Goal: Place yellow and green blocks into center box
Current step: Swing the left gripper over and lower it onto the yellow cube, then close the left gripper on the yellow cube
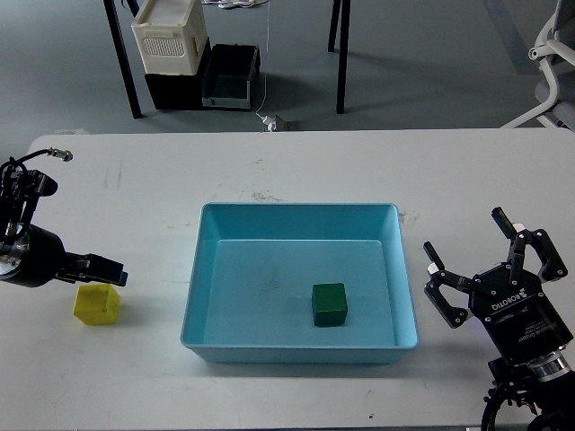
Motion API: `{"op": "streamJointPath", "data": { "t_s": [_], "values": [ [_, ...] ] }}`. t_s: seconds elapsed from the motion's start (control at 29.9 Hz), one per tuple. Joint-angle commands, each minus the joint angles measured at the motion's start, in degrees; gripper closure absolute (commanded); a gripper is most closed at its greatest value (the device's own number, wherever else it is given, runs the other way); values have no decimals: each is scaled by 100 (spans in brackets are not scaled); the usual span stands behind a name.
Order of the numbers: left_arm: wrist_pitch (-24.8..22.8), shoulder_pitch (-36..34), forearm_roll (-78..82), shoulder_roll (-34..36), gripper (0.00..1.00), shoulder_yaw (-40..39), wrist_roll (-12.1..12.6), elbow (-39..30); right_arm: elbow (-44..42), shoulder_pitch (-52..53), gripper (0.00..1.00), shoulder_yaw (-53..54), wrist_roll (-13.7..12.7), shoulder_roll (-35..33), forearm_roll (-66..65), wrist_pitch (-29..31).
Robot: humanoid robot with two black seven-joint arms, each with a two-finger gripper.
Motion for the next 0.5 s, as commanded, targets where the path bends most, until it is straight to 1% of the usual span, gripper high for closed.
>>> {"op": "streamJointPath", "data": {
  "t_s": [0.0, 0.13, 0.47],
  "values": [
    [-1, 275, 124, 5, 0, -223, -7, 43, 0, 0, 0, 7, 0, 0, 0, 0],
    [-1, 443, 133, 5, 0, -355, -7, 96, 0, 0, 0, -1, 0, 0, 0, 0],
    [-1, 487, 168, 5, 0, -355, 1, 175, 0, -9, 0, 7, 0, -8, 0, 0]
  ]
}}
